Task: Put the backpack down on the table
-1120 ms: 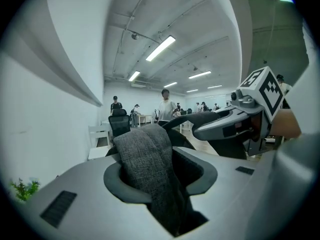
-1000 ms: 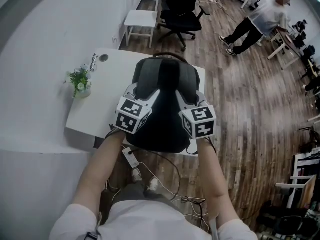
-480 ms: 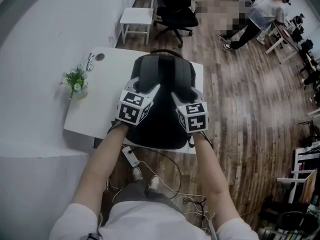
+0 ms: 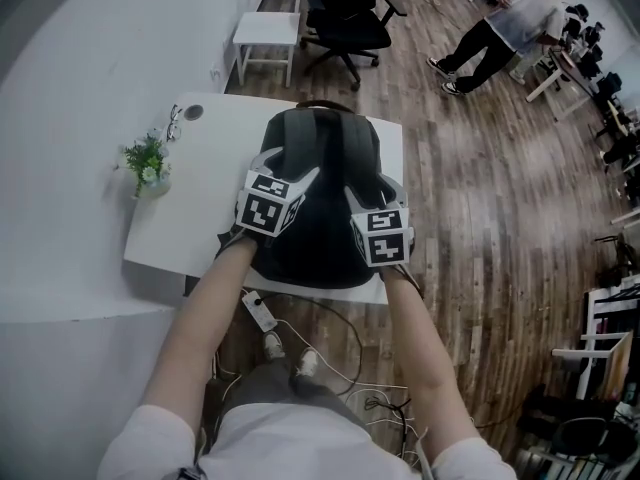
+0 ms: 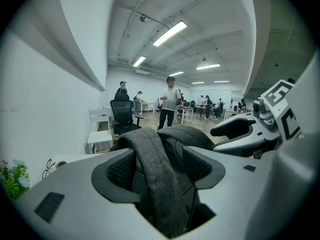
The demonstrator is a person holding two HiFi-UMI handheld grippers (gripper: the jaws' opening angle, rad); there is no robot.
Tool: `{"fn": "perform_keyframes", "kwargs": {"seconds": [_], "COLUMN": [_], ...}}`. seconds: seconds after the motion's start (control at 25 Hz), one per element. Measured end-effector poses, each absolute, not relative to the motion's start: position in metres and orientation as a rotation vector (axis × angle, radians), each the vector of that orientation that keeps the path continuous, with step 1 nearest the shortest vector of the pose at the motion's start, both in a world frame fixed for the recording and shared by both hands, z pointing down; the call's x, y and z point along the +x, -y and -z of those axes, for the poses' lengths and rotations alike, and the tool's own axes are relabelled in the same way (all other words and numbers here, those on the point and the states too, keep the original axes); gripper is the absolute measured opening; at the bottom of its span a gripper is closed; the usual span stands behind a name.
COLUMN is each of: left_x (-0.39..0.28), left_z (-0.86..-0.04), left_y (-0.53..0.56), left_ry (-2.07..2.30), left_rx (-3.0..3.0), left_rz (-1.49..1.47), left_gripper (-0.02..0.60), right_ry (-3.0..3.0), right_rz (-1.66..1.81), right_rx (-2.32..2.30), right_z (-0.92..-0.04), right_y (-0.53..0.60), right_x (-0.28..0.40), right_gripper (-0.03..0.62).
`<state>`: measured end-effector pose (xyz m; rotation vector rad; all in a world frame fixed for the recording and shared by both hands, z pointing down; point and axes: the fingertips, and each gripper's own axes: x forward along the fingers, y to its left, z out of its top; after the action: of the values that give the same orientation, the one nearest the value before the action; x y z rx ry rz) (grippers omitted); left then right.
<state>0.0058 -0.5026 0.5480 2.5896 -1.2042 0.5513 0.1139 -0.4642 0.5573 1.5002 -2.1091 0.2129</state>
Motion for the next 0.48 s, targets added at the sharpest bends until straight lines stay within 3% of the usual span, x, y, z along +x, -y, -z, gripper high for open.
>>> {"fn": "perform_keyframes", "kwargs": {"seconds": [0.24, 0.48], "left_x": [-0.002, -0.016], "left_z": [-0.548, -0.547], "left_y": [0.505, 0.496], "left_ry": [1.26, 1.285], "left_rx": [2.595, 2.576], "left_rz": [-0.557, -0.564], "left_gripper": [0.34, 0.347], "right_ry": [2.112, 2.117], "right_rz": [-0.191, -0.208], "right_rx": [1.505, 1.492], "right_z": [-0.554, -0.549], "right_y": [0.46, 0.446], "right_x": [0.109, 0.107], "right_gripper": [0.244, 0.242]}}
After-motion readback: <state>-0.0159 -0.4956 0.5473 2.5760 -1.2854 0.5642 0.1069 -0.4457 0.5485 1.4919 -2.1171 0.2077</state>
